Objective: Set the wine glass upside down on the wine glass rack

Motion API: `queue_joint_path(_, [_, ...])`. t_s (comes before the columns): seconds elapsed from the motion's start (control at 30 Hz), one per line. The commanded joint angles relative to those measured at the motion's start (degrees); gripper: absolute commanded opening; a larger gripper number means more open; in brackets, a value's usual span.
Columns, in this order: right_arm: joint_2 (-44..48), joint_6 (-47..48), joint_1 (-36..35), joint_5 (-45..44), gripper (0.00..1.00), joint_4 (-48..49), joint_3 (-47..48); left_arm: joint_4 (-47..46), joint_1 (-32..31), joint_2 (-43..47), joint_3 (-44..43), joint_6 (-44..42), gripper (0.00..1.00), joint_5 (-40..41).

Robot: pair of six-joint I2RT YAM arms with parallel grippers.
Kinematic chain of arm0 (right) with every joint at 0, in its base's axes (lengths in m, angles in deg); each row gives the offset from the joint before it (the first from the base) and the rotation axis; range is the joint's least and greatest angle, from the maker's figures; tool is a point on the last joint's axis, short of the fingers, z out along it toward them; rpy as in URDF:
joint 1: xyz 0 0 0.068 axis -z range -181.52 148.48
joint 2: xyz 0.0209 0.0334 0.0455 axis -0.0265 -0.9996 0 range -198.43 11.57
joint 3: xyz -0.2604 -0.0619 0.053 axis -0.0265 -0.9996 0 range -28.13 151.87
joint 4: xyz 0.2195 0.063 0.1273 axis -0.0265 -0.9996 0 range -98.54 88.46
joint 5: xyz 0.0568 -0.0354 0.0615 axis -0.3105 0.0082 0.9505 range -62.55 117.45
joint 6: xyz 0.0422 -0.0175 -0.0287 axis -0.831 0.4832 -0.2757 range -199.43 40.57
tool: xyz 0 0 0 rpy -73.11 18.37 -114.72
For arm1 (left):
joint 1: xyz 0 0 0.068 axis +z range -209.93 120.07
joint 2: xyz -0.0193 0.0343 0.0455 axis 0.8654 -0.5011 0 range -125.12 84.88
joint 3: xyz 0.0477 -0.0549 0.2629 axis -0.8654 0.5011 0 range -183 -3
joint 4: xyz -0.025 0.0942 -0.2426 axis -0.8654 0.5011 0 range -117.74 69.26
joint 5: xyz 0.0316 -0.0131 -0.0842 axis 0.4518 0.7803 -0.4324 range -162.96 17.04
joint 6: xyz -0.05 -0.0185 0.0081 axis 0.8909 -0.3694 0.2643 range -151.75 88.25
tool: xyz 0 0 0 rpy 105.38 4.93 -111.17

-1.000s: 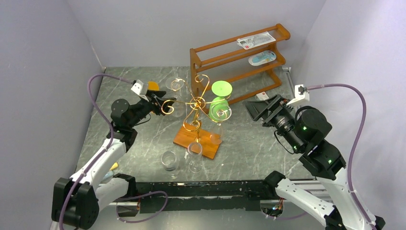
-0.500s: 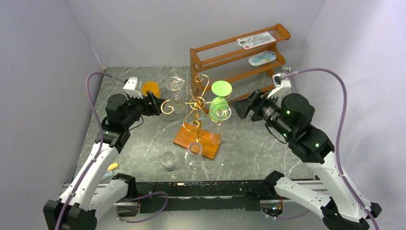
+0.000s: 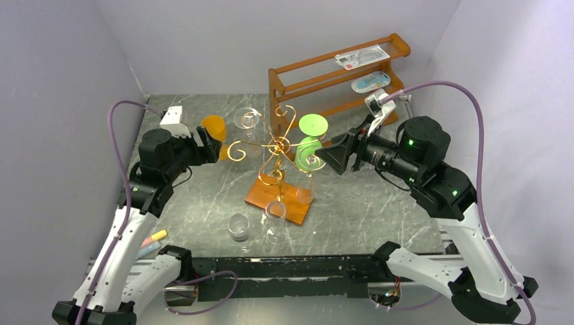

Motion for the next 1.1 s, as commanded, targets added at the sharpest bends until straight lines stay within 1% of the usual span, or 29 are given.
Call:
queue_joint_path(0.0, [-1.9,7.9,-0.2,8.1,0.69,-5.3,4.6,3.0,-0.1,0.1,-5.2,0.2,0.87,0.5])
queue_joint_path(0.07, [-2.6,9.3,-0.2,11.4,0.69,-5.8,6.4,3.2,-0.1,-0.7,-6.7,0.0,0.89,0.2])
queue_joint_path(0.2, [-4.7,10.7,-0.2,18.2,0.68,-6.1,7.7,3.4,-0.2,-2.1,-8.7,0.0,0.89,0.0])
queue_joint_path(0.33, [-6.5,12.2,-0.9,20.4,0.66,-6.8,7.8,3.0,-0.2,-3.2,-9.8,0.0,0.90,0.2])
queue_joint_path(0.4, [-7.1,12.9,-1.9,20.7,0.62,-7.0,7.9,2.6,-0.1,-3.9,-10.3,-0.1,0.90,0.3])
queue_joint_path(0.47, [-7.9,13.6,-3.7,21.0,0.57,-7.4,7.8,2.3,-0.2,-4.6,-10.5,-0.1,0.90,0.5])
queue_joint_path(0.6, [-9.4,14.9,-9.6,16.9,0.47,-8.3,8.0,1.6,-0.2,-6.1,-10.9,-0.1,0.90,0.9])
queue_joint_path(0.77, [-11.4,16.0,-18.5,10.7,0.45,-9.9,8.2,1.1,-0.2,-7.5,-11.1,-0.3,0.89,0.4])
queue_joint_path(0.83, [-11.8,18.1,-22.7,7.0,0.45,-10.6,7.5,1.0,-0.2,-7.9,-11.1,-0.3,0.89,0.7])
queue_joint_path(0.97, [-10.9,20.5,-30.3,1.9,0.54,-10.5,3.1,0.7,-0.1,-8.3,-10.8,-0.5,0.89,0.9])
queue_joint_path(1.07, [-12.4,21.4,-36.6,-3.1,0.58,-11.0,0.5,0.9,-0.1,-9.0,-10.9,-0.9,0.89,1.1])
